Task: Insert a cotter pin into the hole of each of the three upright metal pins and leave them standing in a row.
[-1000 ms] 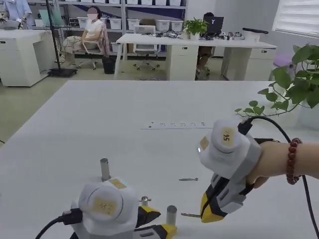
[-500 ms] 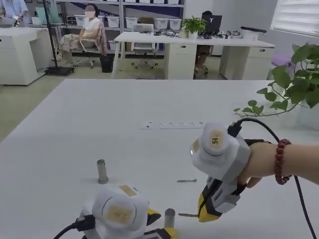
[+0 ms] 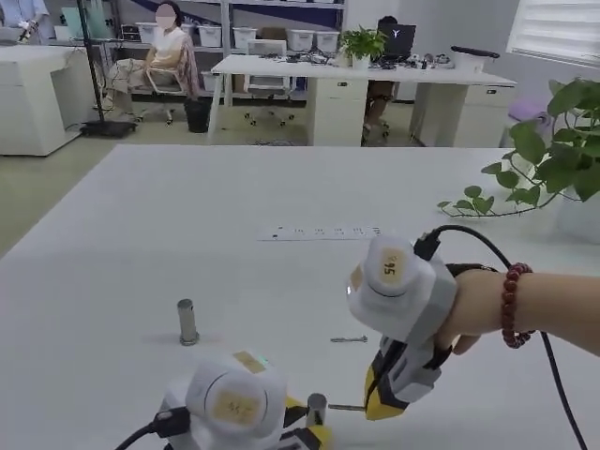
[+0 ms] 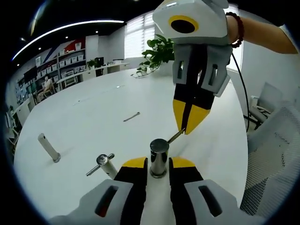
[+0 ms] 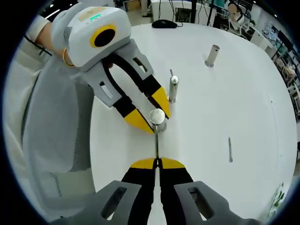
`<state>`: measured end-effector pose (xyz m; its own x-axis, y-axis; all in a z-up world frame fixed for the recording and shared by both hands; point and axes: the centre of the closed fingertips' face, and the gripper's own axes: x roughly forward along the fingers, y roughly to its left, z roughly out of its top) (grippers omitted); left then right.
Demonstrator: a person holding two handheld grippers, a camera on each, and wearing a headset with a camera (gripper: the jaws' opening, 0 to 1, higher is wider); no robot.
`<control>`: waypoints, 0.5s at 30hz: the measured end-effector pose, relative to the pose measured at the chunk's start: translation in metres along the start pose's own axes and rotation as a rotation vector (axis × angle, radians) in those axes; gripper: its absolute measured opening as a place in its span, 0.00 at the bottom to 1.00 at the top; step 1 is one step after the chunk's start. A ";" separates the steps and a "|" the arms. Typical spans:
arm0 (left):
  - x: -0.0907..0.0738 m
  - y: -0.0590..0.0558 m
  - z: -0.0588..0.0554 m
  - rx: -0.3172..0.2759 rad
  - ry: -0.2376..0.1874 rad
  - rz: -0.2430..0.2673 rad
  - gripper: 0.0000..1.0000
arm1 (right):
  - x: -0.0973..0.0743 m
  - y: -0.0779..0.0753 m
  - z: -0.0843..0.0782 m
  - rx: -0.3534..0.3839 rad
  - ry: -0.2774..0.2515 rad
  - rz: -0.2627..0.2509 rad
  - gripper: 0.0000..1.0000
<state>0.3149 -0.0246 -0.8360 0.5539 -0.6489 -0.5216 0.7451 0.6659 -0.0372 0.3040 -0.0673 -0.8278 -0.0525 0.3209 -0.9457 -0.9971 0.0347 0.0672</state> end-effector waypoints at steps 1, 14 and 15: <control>0.000 -0.001 0.001 0.000 -0.004 -0.002 0.14 | 0.000 0.000 0.000 0.000 0.002 0.001 0.03; 0.002 0.000 0.001 -0.025 -0.009 0.005 0.12 | 0.001 -0.003 0.004 -0.027 0.011 -0.003 0.04; 0.002 0.000 0.001 -0.031 -0.010 0.005 0.12 | 0.001 -0.003 0.004 -0.030 0.014 -0.004 0.04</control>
<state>0.3162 -0.0265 -0.8366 0.5616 -0.6492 -0.5129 0.7305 0.6802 -0.0610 0.3069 -0.0632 -0.8277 -0.0494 0.3077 -0.9502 -0.9985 0.0069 0.0542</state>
